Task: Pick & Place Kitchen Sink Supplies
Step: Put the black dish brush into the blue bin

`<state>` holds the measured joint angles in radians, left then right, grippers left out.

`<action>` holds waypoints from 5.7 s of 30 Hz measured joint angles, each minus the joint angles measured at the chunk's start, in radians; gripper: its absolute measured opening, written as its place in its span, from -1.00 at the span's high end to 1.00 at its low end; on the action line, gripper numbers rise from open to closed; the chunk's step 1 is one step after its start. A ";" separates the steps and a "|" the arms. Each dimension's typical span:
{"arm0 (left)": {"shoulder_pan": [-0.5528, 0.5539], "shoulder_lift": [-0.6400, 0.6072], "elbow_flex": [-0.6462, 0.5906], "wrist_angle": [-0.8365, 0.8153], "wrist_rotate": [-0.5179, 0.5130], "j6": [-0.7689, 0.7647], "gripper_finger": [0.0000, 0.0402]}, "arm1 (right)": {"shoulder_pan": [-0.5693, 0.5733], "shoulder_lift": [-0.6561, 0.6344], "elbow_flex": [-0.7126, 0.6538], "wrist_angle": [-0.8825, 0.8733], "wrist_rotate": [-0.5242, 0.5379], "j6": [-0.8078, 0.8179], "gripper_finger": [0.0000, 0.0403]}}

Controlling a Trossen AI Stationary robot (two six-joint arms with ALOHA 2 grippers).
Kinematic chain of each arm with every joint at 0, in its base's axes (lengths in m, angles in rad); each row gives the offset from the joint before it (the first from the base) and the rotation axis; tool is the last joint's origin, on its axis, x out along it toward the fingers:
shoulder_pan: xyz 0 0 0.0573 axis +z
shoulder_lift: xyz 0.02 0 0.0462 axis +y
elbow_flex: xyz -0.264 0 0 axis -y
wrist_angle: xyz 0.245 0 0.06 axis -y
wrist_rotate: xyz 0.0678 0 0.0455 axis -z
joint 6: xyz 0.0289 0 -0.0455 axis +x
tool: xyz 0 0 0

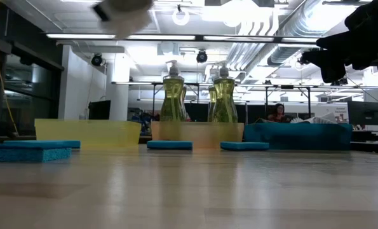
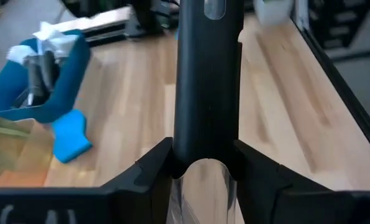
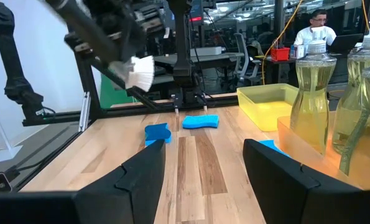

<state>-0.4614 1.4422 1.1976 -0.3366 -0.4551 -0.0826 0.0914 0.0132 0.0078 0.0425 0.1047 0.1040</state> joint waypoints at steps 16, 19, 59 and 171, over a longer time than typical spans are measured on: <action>0.307 0.019 0.000 0.214 0.305 0.024 0.26 | 0.000 0.000 0.000 0.024 0.100 -0.179 -0.05; 0.335 0.034 -0.001 0.226 0.345 0.025 0.26 | 0.000 0.000 0.000 0.023 0.107 -0.183 -0.05; 0.370 0.241 0.001 0.809 0.211 -0.241 0.26 | 0.000 -0.001 0.000 0.541 0.098 0.544 -0.05; 0.380 0.130 0.001 0.540 0.126 -0.214 -0.69 | -0.259 0.888 0.678 0.142 0.001 0.250 0.53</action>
<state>-0.0811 1.5721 1.1988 0.2032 -0.3291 -0.2963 -0.1672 0.9016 0.6858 0.1850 0.1058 0.3539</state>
